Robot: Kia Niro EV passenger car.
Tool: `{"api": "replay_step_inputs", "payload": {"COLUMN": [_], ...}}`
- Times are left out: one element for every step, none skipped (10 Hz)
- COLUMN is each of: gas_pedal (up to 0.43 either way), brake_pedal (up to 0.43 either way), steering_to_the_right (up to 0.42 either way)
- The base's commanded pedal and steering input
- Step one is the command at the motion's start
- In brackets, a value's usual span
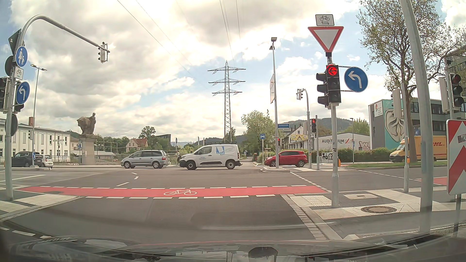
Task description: Follow the waypoints while adhering to traffic rules and regulations
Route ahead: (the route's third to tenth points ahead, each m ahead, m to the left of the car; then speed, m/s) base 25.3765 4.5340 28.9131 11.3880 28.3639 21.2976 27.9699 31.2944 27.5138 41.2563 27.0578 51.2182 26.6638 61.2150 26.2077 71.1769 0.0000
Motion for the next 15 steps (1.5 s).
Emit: {"api": "replay_step_inputs", "payload": {"gas_pedal": [0.000,0.000,0.000,0.000,0.000,0.000,0.000,0.000,0.000,0.000,0.000,0.000,0.000,0.000,0.000], "brake_pedal": [0.250,0.250,0.250,0.250,0.250,0.250,0.250,0.250,0.250,0.250,0.250,0.250,0.250,0.250,0.250], "steering_to_the_right": [-0.004,-0.004,-0.004,-0.004,-0.004,-0.004,-0.004,-0.004,-0.004,-0.004,-0.004,-0.004,-0.004,-0.004,-0.004]}}
